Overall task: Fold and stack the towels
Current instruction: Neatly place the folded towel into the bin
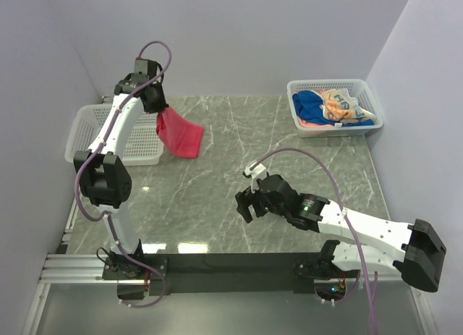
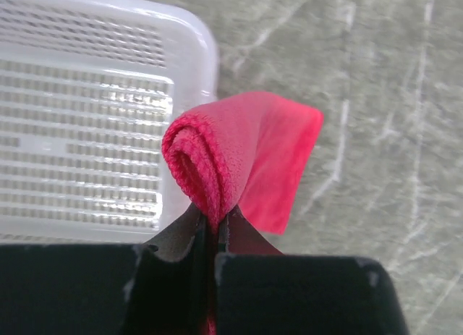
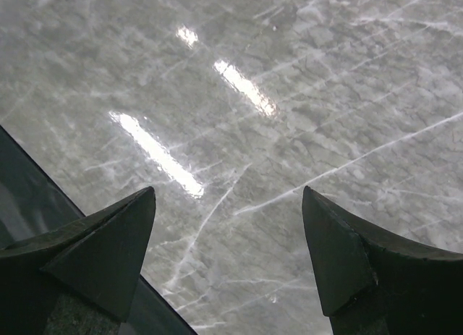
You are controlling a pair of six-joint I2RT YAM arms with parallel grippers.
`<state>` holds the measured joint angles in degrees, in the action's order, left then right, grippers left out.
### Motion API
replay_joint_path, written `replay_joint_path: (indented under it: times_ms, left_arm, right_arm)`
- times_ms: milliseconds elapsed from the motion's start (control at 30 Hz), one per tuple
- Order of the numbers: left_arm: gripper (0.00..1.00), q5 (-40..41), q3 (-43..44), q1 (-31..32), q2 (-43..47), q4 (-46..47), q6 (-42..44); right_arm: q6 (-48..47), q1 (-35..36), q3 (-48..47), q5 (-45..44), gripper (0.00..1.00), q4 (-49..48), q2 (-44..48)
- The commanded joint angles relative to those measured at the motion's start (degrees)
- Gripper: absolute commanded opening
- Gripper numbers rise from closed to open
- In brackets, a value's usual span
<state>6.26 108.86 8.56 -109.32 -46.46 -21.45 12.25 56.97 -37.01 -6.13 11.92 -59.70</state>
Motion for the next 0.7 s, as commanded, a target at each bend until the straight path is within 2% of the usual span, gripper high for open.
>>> replay_joint_path:
  times_ms: [0,333,667]
  left_arm:
    - [0.01,3.3,5.2,-1.9,-0.9,-5.0,6.7]
    - [0.01,1.9,18.1,-5.6,-4.5,-12.4,15.4]
    - [0.01,3.6,19.6,-10.4,-6.3,-14.3,20.8]
  right_arm:
    - [-1.7,-0.6,-3.4,0.0,0.89,2.4,-1.9]
    - [-3.5,-0.9,-8.9,1.0,0.92,5.7,-10.6]
    - [-5.4,-0.9,-13.4,0.7,0.92,8.5,-15.1]
